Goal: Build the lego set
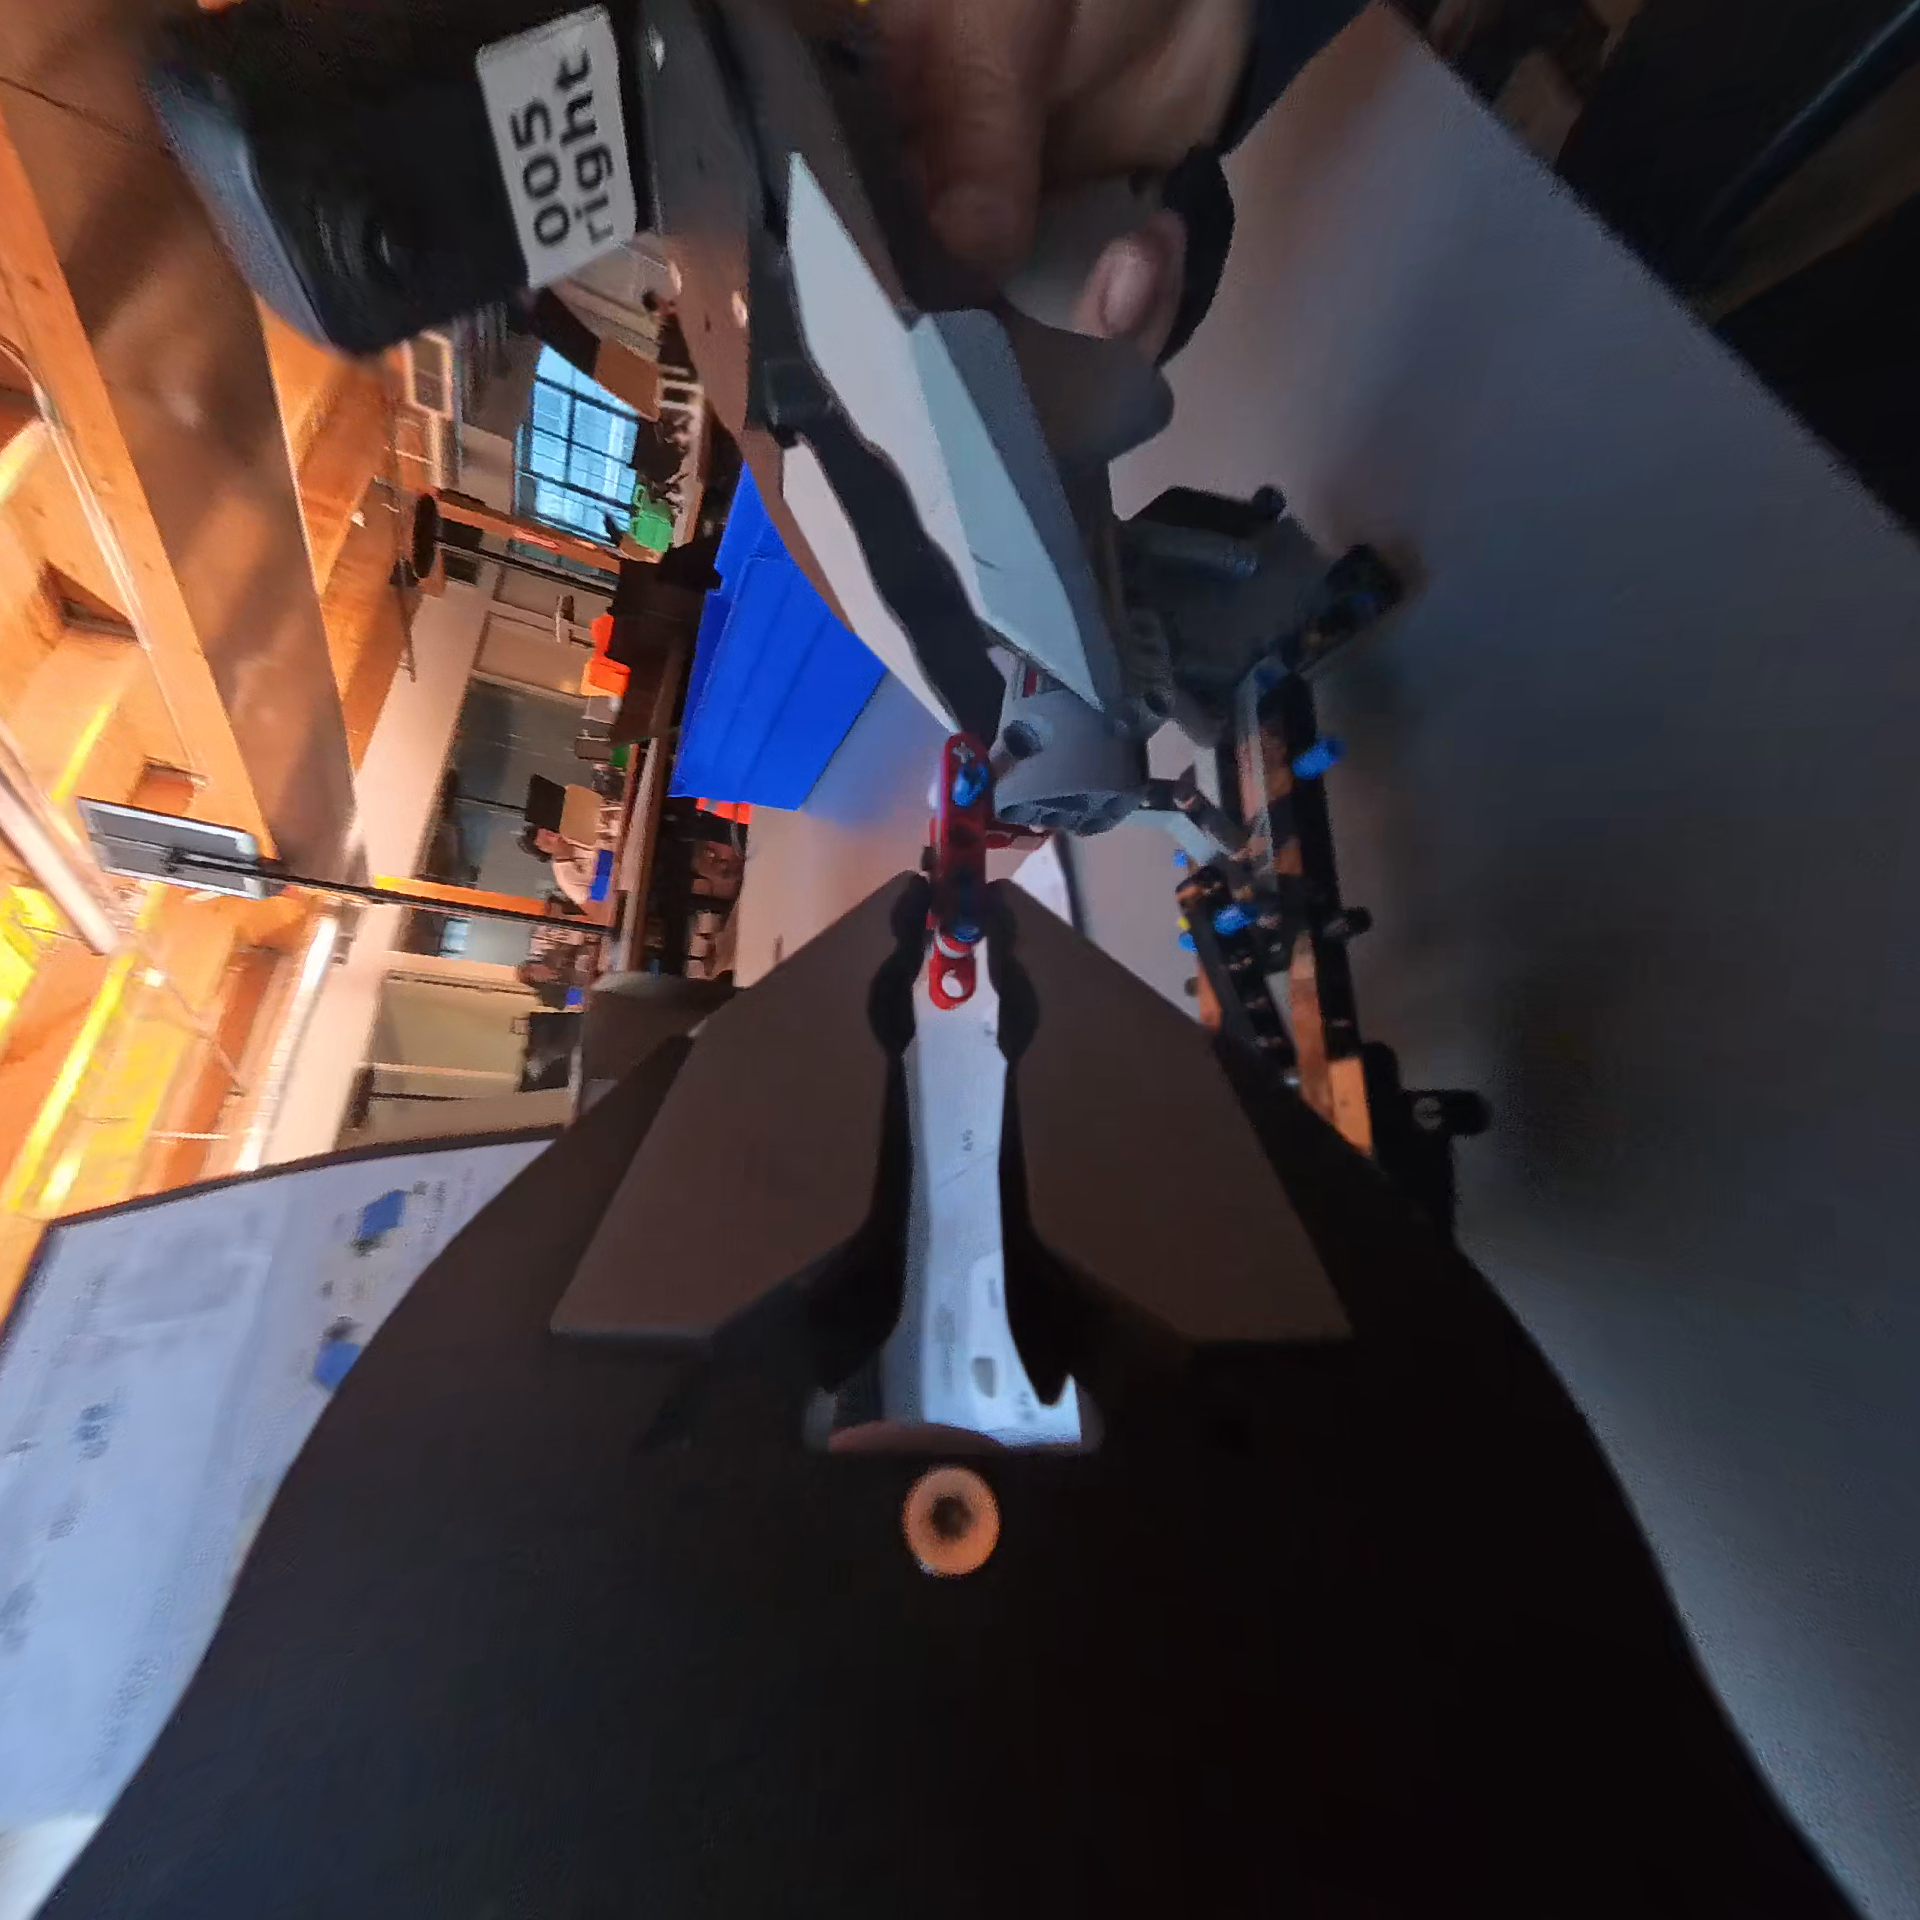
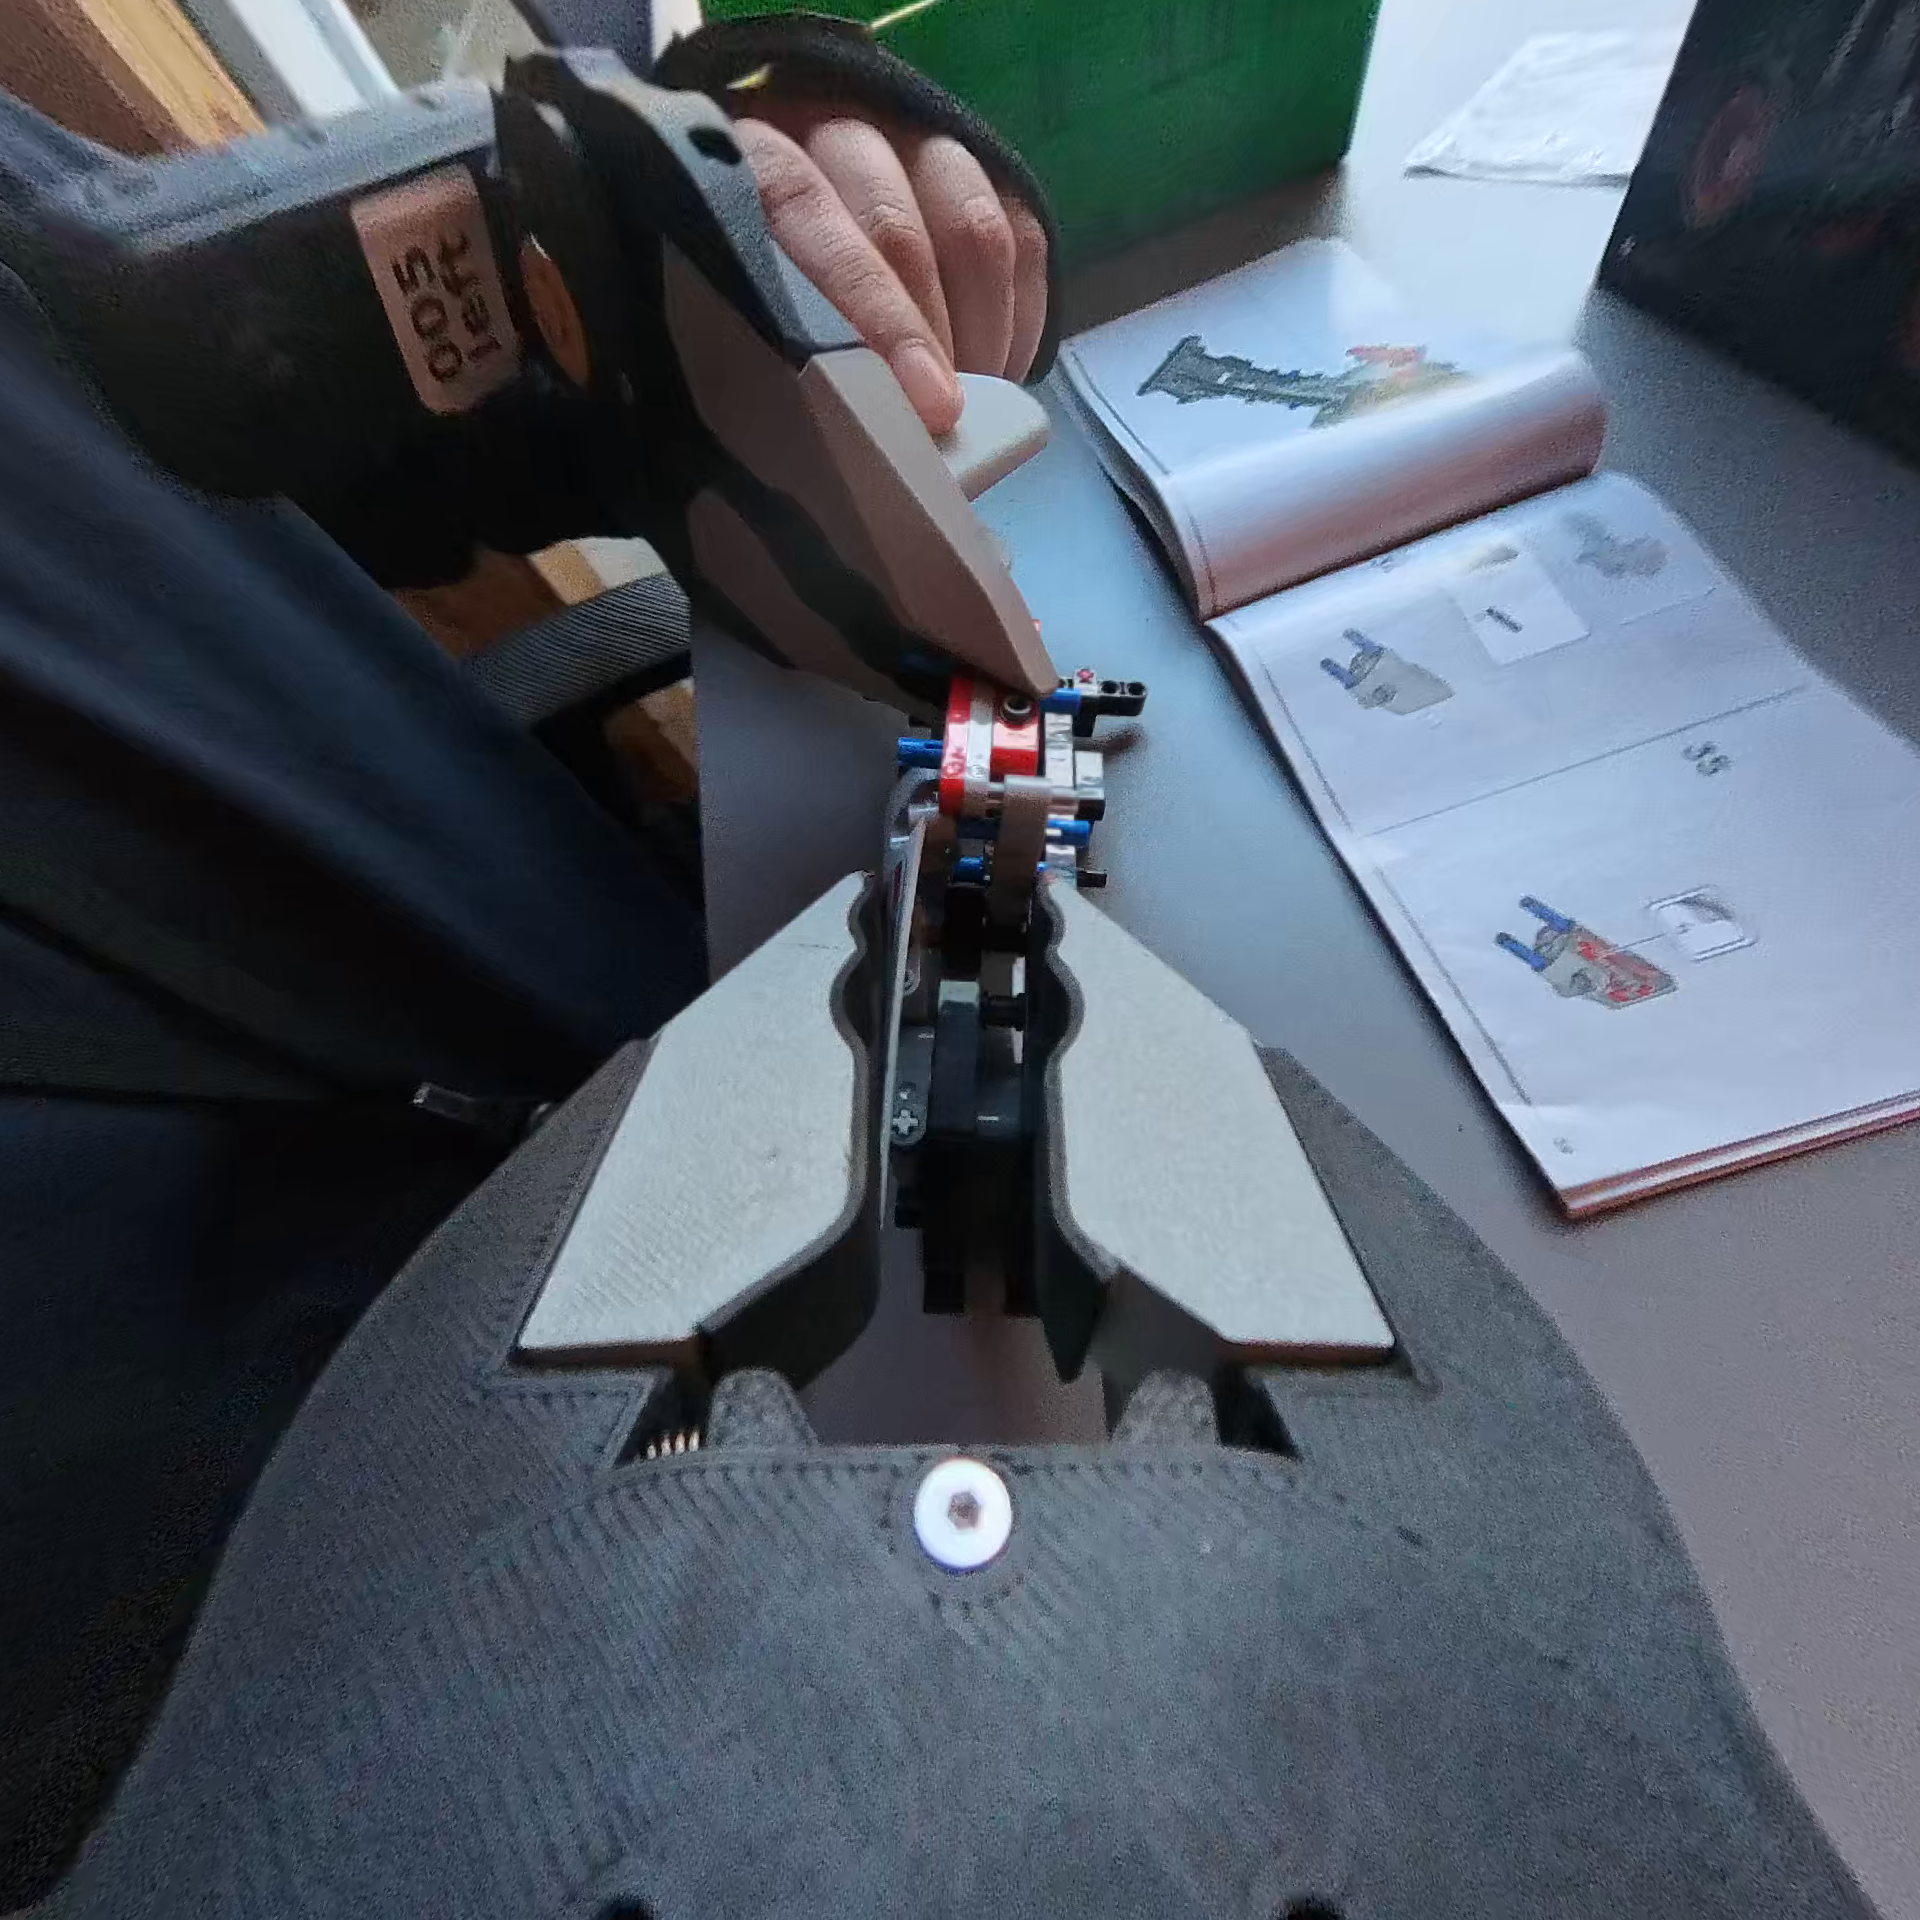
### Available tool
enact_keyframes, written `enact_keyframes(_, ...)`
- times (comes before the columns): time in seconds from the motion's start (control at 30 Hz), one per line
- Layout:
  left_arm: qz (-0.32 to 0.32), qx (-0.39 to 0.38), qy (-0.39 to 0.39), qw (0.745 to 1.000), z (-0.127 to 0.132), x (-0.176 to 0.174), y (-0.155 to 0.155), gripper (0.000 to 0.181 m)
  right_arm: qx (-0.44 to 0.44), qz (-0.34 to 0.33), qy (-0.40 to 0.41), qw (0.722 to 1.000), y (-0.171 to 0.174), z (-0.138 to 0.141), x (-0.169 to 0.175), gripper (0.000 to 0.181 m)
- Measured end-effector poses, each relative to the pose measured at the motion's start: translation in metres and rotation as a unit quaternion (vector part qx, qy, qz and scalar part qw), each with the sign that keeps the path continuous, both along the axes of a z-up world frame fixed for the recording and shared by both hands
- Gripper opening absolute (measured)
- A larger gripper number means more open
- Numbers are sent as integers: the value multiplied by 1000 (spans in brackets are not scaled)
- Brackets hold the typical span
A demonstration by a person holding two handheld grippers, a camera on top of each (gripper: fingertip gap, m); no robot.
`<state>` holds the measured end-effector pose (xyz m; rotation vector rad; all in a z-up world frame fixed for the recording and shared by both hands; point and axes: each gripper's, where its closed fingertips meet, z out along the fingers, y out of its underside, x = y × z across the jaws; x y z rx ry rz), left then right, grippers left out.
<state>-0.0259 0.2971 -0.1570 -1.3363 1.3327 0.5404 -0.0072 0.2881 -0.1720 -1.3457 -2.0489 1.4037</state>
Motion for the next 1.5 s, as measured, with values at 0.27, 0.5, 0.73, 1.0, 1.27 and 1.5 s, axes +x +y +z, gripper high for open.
enact_keyframes(0.27, -4, -66, -90, 994, -2, 6, -19, 14, 145, -25, 84, 986, -13, -2, -6, 38)
enact_keyframes(0.5, -5, -84, -124, 989, -2, 11, -25, 15, 105, -24, 88, 990, -21, -4, -7, 39)
enact_keyframes(0.73, -23, -209, -208, 955, -5, 16, -30, 24, 122, -23, 113, 986, -20, -6, -7, 37)
enact_keyframes(1.0, 4, -307, -186, 933, -22, 19, -20, 41, 152, -28, 118, 981, -18, -6, -6, 37)
enact_keyframes(1.27, 23, -277, -158, 948, -21, 17, -16, 29, 163, -23, 115, 980, -17, -7, -4, 37)
enact_keyframes(1.5, 47, -281, -186, 940, -20, 17, -18, 29, 159, -25, 111, 981, -18, -7, -4, 37)
